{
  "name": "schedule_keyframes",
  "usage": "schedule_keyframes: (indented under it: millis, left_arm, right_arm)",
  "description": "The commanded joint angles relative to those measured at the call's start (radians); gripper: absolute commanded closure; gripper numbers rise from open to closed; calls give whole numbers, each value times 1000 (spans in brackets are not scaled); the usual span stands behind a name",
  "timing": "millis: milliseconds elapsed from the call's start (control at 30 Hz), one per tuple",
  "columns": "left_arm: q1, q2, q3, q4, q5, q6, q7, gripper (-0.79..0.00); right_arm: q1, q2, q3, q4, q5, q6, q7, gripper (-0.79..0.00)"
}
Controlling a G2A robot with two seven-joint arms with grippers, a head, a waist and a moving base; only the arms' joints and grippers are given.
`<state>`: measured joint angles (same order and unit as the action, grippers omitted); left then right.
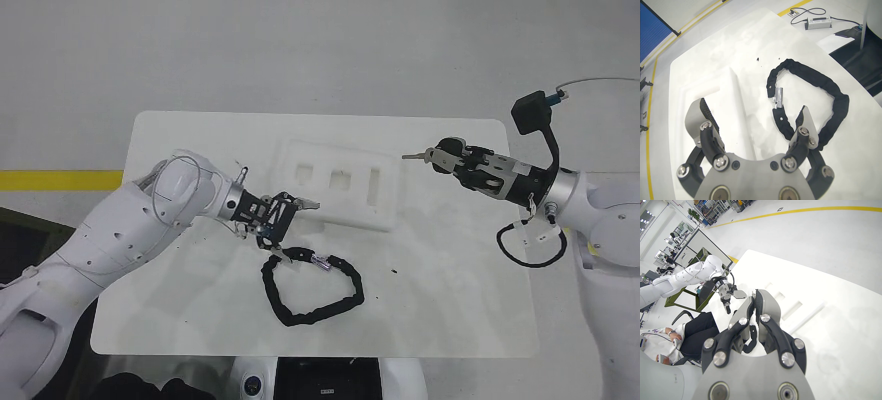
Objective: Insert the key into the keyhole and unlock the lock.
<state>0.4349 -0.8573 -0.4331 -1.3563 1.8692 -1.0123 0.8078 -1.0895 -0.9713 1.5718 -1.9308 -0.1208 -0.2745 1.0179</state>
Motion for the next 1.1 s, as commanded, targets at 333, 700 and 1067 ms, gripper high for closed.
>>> schedule_keyframes:
  millis: [333,700,1067]
  left_arm:
    - [-8,-1,8,9,-13,0,0,-785]
    - [19,-1,5,3,-34,25,-30,-785]
    - [76,-30,42,-19,-34,28,-153,-785]
  right_arm:
    - [0,0,0,0,0,0,0,0]
    - [0,0,0,0,0,0,0,0]
    - [0,0,0,0,0,0,0,0]
